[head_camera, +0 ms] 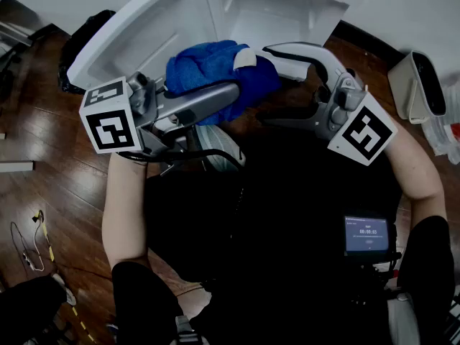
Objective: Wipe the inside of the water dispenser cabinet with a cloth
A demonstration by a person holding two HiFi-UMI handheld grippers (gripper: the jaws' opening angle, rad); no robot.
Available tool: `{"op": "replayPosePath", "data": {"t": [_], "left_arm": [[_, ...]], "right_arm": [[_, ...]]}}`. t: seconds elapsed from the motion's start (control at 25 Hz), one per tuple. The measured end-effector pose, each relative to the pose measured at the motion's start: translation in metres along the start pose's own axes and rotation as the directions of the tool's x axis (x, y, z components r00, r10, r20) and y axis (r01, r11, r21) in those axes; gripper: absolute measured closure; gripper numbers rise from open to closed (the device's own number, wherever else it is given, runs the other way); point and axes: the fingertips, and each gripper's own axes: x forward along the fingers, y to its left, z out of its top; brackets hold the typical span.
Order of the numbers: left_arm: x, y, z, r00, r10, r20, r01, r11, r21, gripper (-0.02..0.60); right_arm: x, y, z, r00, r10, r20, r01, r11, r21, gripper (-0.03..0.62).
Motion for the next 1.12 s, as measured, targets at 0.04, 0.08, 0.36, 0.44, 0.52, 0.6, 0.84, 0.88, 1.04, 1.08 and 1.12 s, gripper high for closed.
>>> {"op": "replayPosePath", "data": {"t": [0.04, 0.08, 0.36, 0.44, 0.52, 0.6, 0.84, 0.88, 1.04, 1.08, 1.12], "left_arm": [[0.001, -0.002, -0.001, 1.0, -0.012, -0.018, 0.012, 1.0, -0.003, 0.33], [0.003, -0.004, -0.002, 0.999, -0.023, -0.035, 0.023, 1.0, -0.008, 0.328], [0.006, -0.007, -0.007, 0.994, -0.097, -0.044, 0.092, 0.991, -0.096, 0.327], [0.005, -0.007, -0.009, 0.992, -0.12, -0.042, 0.114, 0.986, -0.117, 0.314], [0.004, -0.009, -0.012, 0.988, -0.151, -0.039, 0.144, 0.98, -0.135, 0.281], [0.005, -0.01, -0.012, 0.985, -0.17, -0.034, 0.164, 0.976, -0.143, 0.259], [-0.009, -0.011, 0.0, 0.997, -0.072, 0.01, 0.072, 0.996, -0.056, 0.175], [-0.022, -0.013, 0.003, 0.999, -0.025, 0.029, 0.026, 1.0, -0.007, 0.175], [-0.122, -0.016, 0.047, 0.879, 0.337, 0.337, -0.429, 0.868, 0.251, 0.216], [-0.159, -0.014, 0.062, 0.777, 0.438, 0.452, -0.59, 0.757, 0.282, 0.283], [-0.198, -0.01, 0.074, 0.659, 0.52, 0.544, -0.727, 0.626, 0.282, 0.333]], "right_arm": [[0.006, -0.002, 0.005, 1.0, 0.017, 0.008, -0.017, 0.999, -0.032, 0.158], [0.012, -0.004, 0.011, 0.999, 0.035, 0.015, -0.035, 0.997, -0.062, 0.144], [0.055, 0.005, 0.047, 0.987, 0.131, 0.09, -0.105, 0.962, -0.254, 0.172], [0.056, 0.009, 0.05, 0.983, 0.147, 0.113, -0.115, 0.961, -0.251, 0.275], [0.054, 0.012, 0.05, 0.979, 0.153, 0.132, -0.126, 0.973, -0.195, 0.366], [0.05, 0.011, 0.047, 0.976, 0.162, 0.144, -0.146, 0.982, -0.117, 0.401], [0.023, -0.053, 0.051, 0.905, -0.019, 0.426, -0.22, 0.836, 0.503, 0.424], [0.019, -0.07, 0.056, 0.878, -0.081, 0.472, -0.236, 0.784, 0.574, 0.425], [0.017, -0.116, 0.062, 0.836, -0.24, 0.493, -0.226, 0.668, 0.709, 0.422], [0.019, -0.124, 0.061, 0.838, -0.262, 0.479, -0.199, 0.671, 0.715, 0.421], [0.022, -0.132, 0.06, 0.84, -0.281, 0.464, -0.167, 0.68, 0.714, 0.419]]}}
